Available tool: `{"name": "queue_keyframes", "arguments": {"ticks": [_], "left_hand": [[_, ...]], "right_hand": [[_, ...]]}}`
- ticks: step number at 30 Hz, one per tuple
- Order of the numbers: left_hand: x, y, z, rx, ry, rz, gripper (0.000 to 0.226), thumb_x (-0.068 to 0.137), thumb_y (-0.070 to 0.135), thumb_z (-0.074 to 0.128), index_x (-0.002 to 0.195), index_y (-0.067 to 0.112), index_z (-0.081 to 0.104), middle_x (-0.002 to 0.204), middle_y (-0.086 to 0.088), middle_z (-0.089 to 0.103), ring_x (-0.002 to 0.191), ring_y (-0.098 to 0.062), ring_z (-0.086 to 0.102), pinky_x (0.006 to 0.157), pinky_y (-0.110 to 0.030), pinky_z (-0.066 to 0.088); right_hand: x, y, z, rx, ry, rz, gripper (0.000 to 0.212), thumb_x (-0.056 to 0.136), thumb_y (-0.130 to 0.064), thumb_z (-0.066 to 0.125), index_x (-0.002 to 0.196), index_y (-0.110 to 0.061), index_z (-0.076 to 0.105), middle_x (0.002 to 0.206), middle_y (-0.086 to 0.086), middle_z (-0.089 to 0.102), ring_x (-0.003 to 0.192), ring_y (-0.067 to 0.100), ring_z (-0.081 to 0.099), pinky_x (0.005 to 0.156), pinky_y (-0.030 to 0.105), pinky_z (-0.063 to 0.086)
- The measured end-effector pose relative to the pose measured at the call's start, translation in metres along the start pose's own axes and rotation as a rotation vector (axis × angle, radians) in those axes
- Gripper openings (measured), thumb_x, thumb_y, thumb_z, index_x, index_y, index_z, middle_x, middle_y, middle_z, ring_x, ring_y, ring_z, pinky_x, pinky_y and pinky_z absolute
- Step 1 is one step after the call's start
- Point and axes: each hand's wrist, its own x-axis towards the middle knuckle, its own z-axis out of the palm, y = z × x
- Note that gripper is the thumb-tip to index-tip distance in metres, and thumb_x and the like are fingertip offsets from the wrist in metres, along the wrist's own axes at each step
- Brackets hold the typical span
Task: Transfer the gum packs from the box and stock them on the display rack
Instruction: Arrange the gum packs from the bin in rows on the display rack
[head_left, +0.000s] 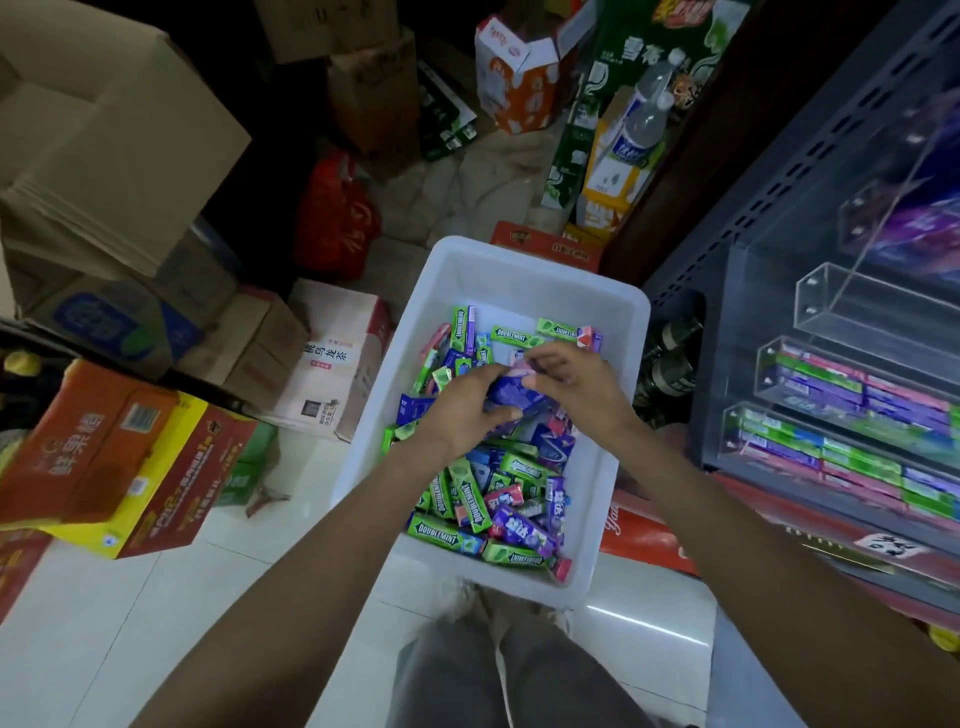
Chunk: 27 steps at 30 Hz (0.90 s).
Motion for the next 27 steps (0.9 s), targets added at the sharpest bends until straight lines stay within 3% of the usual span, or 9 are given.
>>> {"name": "queue_keyframes", "arguments": {"ticks": [2, 4, 7, 11, 15, 19, 23, 27], "left_hand": [[0.008, 0.003, 0.002, -0.064, 0.048, -0.028, 0.049, 0.086, 0.021, 0.068, 0.128, 0.005, 0.050, 0.114, -0.010, 0.063, 0.099, -0.019, 0.059, 0.072, -0.012, 0.036], [0.011, 0.000, 0.002, -0.140, 0.139, -0.058, 0.043, 0.086, 0.021, 0.068, 0.123, 0.004, 0.053, 0.100, -0.004, 0.063, 0.088, -0.017, 0.058, 0.068, -0.014, 0.038], [0.013, -0.009, -0.005, -0.377, 0.262, -0.165, 0.027, 0.085, 0.017, 0.069, 0.107, 0.006, 0.058, 0.093, -0.006, 0.064, 0.086, -0.023, 0.062, 0.075, -0.026, 0.049], [0.011, -0.024, -0.020, -0.583, 0.330, -0.278, 0.014, 0.083, 0.010, 0.069, 0.085, 0.018, 0.058, 0.091, -0.007, 0.067, 0.084, -0.025, 0.063, 0.083, -0.042, 0.054], [0.003, -0.029, -0.029, -0.630, 0.349, -0.288, 0.008, 0.084, 0.010, 0.068, 0.087, 0.009, 0.061, 0.083, -0.004, 0.067, 0.074, -0.020, 0.063, 0.077, -0.038, 0.053], [-0.003, -0.028, -0.036, -0.651, 0.369, -0.286, 0.019, 0.084, 0.012, 0.068, 0.095, -0.002, 0.061, 0.089, -0.012, 0.067, 0.081, -0.026, 0.063, 0.083, -0.045, 0.052], [-0.010, -0.024, -0.040, -0.685, 0.387, -0.289, 0.008, 0.084, 0.014, 0.068, 0.087, 0.012, 0.061, 0.085, -0.005, 0.067, 0.080, -0.024, 0.065, 0.086, -0.048, 0.053], [-0.019, -0.005, -0.044, -0.771, 0.393, -0.286, 0.014, 0.086, 0.017, 0.067, 0.096, 0.020, 0.057, 0.089, -0.001, 0.068, 0.079, -0.018, 0.067, 0.076, -0.039, 0.057]], "right_hand": [[0.007, -0.002, -0.005, 0.050, 0.023, 0.010, 0.025, 0.087, -0.009, 0.065, 0.111, -0.006, 0.062, 0.096, 0.002, 0.063, 0.091, 0.013, 0.060, 0.077, 0.007, 0.043], [0.017, 0.007, -0.009, -0.026, 0.036, 0.043, 0.025, 0.093, -0.018, 0.056, 0.116, -0.008, 0.060, 0.101, 0.003, 0.065, 0.095, 0.016, 0.062, 0.080, 0.012, 0.043], [0.037, 0.030, -0.008, -0.413, -0.036, 0.126, 0.036, 0.095, -0.013, 0.052, 0.130, -0.008, 0.049, 0.126, 0.013, 0.057, 0.115, 0.026, 0.055, 0.095, 0.030, 0.040], [0.053, 0.054, 0.008, -0.741, -0.216, 0.137, 0.055, 0.088, -0.002, 0.057, 0.139, -0.010, 0.038, 0.142, 0.012, 0.039, 0.130, 0.028, 0.038, 0.105, 0.037, 0.037], [0.060, 0.061, 0.019, -0.926, -0.206, 0.034, 0.063, 0.080, -0.007, 0.068, 0.136, -0.009, 0.038, 0.139, 0.009, 0.037, 0.131, 0.026, 0.035, 0.105, 0.035, 0.037], [0.063, 0.054, 0.022, -1.066, -0.201, -0.006, 0.052, 0.083, -0.010, 0.065, 0.129, -0.004, 0.041, 0.129, 0.015, 0.040, 0.124, 0.030, 0.039, 0.099, 0.036, 0.038], [0.054, 0.036, 0.012, -0.918, -0.126, 0.038, 0.056, 0.083, -0.034, 0.065, 0.126, -0.007, 0.042, 0.125, 0.015, 0.042, 0.113, 0.032, 0.046, 0.090, 0.038, 0.041], [0.032, -0.001, -0.007, -0.427, 0.090, 0.023, 0.047, 0.080, -0.031, 0.068, 0.116, -0.012, 0.045, 0.110, 0.010, 0.048, 0.096, 0.023, 0.050, 0.076, 0.028, 0.036]]}}
